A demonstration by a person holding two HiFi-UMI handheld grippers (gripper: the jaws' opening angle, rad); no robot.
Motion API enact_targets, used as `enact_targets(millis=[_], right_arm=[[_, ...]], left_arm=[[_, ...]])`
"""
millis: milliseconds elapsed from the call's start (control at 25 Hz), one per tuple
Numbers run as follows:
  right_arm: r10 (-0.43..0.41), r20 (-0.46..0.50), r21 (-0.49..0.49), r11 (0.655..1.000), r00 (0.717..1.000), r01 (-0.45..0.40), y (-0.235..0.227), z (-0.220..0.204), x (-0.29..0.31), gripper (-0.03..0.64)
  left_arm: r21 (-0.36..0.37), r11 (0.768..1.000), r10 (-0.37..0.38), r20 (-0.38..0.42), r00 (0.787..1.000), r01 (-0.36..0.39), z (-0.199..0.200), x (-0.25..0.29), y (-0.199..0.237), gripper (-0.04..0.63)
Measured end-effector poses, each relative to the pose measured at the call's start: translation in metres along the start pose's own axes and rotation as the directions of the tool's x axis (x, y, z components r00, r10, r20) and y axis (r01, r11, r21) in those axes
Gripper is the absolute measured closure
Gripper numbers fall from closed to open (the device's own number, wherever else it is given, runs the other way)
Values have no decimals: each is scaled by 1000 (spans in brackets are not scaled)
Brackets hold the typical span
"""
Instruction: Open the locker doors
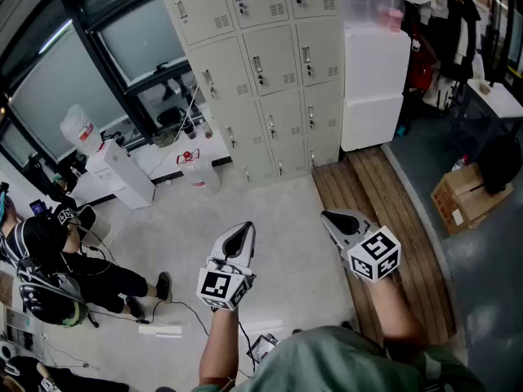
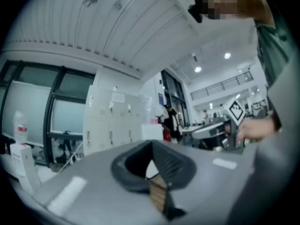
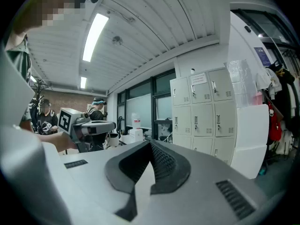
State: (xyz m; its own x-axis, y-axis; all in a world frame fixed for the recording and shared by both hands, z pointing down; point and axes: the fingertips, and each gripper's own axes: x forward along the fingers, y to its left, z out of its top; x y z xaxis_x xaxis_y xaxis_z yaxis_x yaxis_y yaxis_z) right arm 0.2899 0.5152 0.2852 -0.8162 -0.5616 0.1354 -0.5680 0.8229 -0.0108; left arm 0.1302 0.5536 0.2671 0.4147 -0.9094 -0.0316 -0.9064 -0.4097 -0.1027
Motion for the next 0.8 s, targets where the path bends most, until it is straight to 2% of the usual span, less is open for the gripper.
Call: enact_targets(millis=[520, 800], right_arm=[[-16, -4, 15, 1000, 1000, 16, 2, -5, 19, 614], [-13, 34, 40, 999, 999, 11, 10, 0, 27, 614]], left_arm=[[0, 1000, -7, 15, 1000, 7, -7, 0, 19, 595], [-13, 1000, -9, 13, 1000, 9, -10, -3, 32, 595]])
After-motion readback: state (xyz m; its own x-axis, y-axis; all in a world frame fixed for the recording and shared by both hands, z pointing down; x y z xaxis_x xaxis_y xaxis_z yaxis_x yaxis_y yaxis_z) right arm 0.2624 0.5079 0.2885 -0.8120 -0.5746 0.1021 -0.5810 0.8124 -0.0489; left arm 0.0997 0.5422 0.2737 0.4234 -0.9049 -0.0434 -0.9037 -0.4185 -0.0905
